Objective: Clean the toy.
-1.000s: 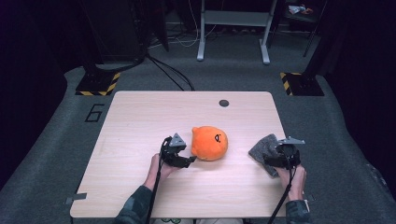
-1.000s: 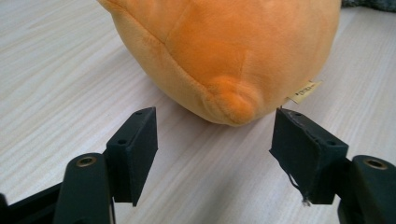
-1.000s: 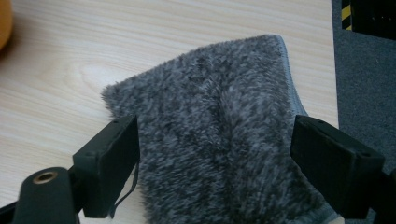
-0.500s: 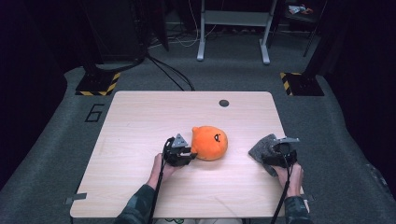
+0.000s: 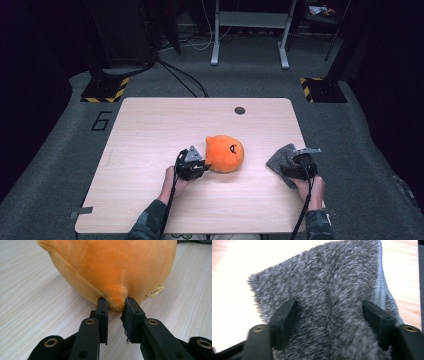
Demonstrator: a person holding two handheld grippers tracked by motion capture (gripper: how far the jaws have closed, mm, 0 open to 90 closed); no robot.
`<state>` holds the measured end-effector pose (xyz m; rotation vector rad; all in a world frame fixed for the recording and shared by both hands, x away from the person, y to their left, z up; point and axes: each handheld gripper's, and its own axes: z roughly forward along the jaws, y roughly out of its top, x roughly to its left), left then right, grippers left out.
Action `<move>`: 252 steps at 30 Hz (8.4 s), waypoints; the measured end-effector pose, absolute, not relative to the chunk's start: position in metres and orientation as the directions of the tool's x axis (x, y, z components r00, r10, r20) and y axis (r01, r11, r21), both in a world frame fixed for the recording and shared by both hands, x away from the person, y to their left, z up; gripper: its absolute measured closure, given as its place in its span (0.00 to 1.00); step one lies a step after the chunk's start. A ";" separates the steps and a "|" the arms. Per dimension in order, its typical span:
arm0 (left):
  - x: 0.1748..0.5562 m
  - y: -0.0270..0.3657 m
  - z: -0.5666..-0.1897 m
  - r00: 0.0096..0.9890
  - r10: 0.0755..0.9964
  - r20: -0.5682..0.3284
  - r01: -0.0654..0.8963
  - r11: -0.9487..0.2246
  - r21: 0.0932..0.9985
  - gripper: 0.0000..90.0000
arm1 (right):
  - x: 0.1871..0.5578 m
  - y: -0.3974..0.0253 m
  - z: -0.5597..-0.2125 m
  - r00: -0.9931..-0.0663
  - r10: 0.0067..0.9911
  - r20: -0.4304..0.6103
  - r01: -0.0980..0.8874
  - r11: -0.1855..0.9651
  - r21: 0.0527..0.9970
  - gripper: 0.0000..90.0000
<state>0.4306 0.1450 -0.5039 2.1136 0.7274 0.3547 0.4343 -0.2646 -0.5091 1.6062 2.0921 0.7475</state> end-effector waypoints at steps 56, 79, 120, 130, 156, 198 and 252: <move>0.426 0.134 -0.484 0.803 0.594 0.055 0.311 -0.496 0.811 0.87 | 0.445 -0.115 -0.407 -0.607 0.794 -0.006 0.503 0.390 0.771 0.79; 0.423 0.127 -0.477 0.810 0.582 0.072 0.280 -0.492 0.824 0.88 | 0.460 -0.056 -0.410 -0.700 0.706 -0.109 0.428 0.537 0.727 0.79; 0.425 0.132 -0.483 0.801 0.598 0.020 0.311 -0.445 0.840 0.88 | 0.465 -0.135 -0.436 -0.552 0.834 0.010 0.590 0.382 0.711 0.78; 0.426 0.133 -0.484 0.798 0.602 0.010 0.320 -0.438 0.840 0.88 | 0.470 -0.149 -0.448 -0.509 0.860 0.040 0.637 0.345 0.689 0.78; 0.427 0.135 -0.485 0.794 0.608 0.006 0.327 -0.434 0.839 0.87 | 0.472 -0.172 -0.453 -0.402 0.915 -0.029 0.692 0.325 0.645 0.79; 0.426 0.131 -0.482 0.802 0.597 0.022 0.304 -0.438 0.846 0.87 | 0.466 -0.061 -0.404 -0.671 0.735 -0.099 0.484 0.536 0.692 0.80; 0.428 0.136 -0.486 0.790 0.613 0.002 0.325 -0.422 0.846 0.87 | 0.480 -0.166 -0.474 -0.414 0.910 -0.005 0.747 0.342 0.570 0.80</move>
